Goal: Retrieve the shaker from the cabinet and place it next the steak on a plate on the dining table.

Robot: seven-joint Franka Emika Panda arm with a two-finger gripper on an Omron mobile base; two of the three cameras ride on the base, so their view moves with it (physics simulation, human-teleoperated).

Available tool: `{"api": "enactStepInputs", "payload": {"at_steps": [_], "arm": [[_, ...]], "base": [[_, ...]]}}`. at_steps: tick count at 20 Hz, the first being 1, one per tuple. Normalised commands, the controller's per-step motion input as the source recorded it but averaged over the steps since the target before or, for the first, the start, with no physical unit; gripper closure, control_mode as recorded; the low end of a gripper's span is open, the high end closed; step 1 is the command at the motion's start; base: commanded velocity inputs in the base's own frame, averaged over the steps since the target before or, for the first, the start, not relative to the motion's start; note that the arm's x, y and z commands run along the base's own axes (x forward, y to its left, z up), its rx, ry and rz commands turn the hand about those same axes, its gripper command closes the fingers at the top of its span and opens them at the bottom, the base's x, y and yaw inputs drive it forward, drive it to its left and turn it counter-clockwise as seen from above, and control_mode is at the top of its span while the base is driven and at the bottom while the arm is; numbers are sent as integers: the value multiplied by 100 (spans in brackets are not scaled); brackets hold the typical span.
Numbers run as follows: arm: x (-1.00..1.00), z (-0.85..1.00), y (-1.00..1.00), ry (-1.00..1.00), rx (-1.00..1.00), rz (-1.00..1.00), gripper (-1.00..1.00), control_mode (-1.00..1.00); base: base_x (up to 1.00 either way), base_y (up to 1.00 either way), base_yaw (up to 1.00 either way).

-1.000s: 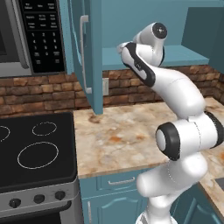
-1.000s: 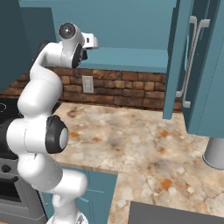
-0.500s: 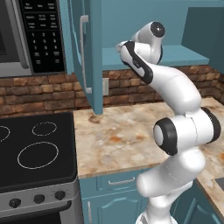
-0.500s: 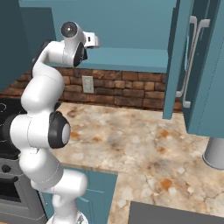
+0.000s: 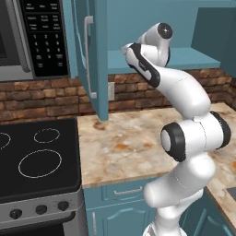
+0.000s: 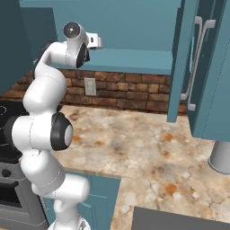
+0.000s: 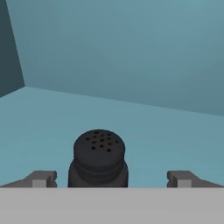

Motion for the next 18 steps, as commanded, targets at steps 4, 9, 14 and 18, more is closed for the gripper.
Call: {"api": "enactStepInputs", "payload": {"at_steps": [4,9,14,18], "arm": [[1,-15,4,0,-1,0,-100,-100],[7,-11,6,0,0,0,-100,-100],[15,-7,3,0,0,0,-100,-100],[21,-7,0,-1,0,0,-100,-100]], "base": [[0,0,0],[0,0,0],[0,0,0],[0,0,0]]}}
